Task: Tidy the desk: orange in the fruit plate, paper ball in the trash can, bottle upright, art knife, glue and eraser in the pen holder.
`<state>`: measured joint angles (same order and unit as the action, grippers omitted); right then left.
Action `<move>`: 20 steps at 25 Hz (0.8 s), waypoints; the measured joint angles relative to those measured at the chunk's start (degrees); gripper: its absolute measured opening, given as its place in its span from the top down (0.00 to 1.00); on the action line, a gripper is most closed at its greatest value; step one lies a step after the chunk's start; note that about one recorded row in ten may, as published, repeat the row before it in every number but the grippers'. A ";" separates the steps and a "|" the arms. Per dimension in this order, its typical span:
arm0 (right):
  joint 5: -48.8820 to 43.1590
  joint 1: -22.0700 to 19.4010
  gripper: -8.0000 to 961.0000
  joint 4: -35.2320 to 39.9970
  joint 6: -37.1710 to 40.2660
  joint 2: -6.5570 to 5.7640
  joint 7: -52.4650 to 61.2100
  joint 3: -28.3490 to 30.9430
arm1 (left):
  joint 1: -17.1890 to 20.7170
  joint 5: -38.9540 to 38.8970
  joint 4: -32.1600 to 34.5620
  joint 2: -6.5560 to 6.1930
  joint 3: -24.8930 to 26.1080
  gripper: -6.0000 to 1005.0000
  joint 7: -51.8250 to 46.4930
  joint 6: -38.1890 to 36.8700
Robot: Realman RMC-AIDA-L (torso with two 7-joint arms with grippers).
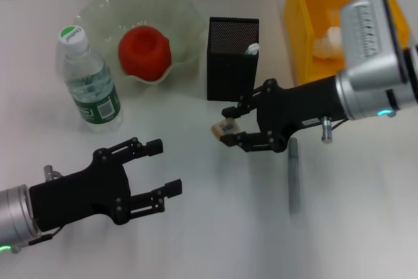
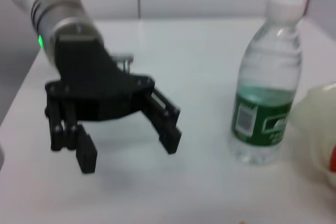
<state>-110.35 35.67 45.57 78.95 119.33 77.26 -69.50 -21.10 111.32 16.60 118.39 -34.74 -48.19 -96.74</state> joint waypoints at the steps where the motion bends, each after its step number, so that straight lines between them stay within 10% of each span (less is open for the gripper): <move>1: 1.15 -0.68 0.55 -0.18 0.12 -0.02 -1.29 0.36 | -0.02 -0.03 -0.01 0.00 0.02 0.21 -0.05 -0.01; 20: 27.58 -8.17 0.55 -13.36 4.93 -0.14 -24.93 13.45 | -0.90 -0.11 0.36 -0.10 0.12 0.21 -3.02 -0.66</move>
<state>-82.77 27.50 32.22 83.87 119.19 52.33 -56.05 -22.00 111.21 16.96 118.29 -34.63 -51.21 -97.41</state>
